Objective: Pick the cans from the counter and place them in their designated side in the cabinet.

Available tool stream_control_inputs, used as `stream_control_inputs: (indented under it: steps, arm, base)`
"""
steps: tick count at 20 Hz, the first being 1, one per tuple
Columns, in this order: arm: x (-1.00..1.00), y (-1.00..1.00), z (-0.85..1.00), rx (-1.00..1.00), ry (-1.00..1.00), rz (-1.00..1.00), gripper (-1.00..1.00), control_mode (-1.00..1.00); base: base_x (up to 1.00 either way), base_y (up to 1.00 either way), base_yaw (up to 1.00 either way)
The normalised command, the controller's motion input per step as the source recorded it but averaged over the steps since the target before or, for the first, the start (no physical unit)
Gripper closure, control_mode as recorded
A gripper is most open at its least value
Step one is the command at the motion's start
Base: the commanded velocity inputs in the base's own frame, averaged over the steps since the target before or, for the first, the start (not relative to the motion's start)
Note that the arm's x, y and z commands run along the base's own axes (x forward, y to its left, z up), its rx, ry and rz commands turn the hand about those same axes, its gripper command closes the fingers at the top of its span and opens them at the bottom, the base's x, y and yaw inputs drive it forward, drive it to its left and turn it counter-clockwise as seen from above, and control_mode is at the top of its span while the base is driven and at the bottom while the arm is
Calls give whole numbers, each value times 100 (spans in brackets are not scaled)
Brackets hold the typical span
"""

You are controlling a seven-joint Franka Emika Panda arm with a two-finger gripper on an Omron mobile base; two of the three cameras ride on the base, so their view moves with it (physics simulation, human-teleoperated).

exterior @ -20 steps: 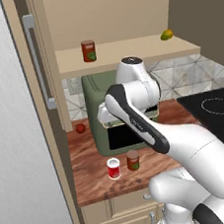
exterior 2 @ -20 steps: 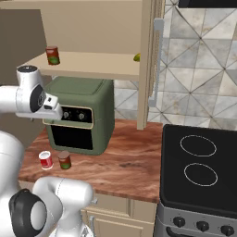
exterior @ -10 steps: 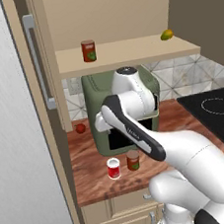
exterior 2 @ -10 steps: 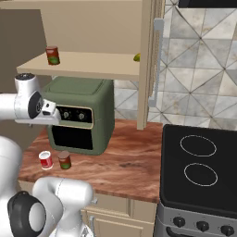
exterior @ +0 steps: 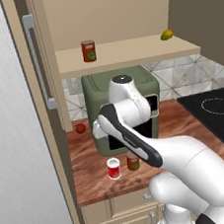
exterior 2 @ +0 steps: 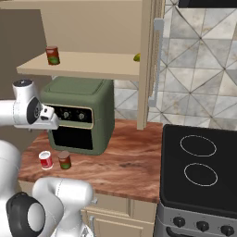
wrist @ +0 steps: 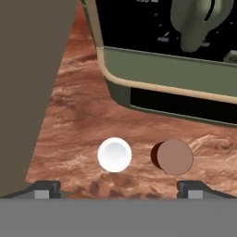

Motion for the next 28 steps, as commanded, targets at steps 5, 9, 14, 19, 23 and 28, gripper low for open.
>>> stream_control_inputs:
  steps: [5,9,14,19,23,28]
  arm:
    - [0,11,-25,0,0,0,-100,-100]
    - [-1,10,-28,0,0,0,-100,-100]
    - [-1,7,-26,0,0,0,-100,-100]
    - [0,1,-22,0,5,0,-100,-100]
    - [0,0,-21,2,6,0,-100,-100]
    - [0,0,-21,2,6,0,-100,-100]
  base:
    - [0,0,0]
    - [0,0,0]
    - [0,0,0]
    - [0,0,0]
    - [0,0,0]
    - [0,0,0]
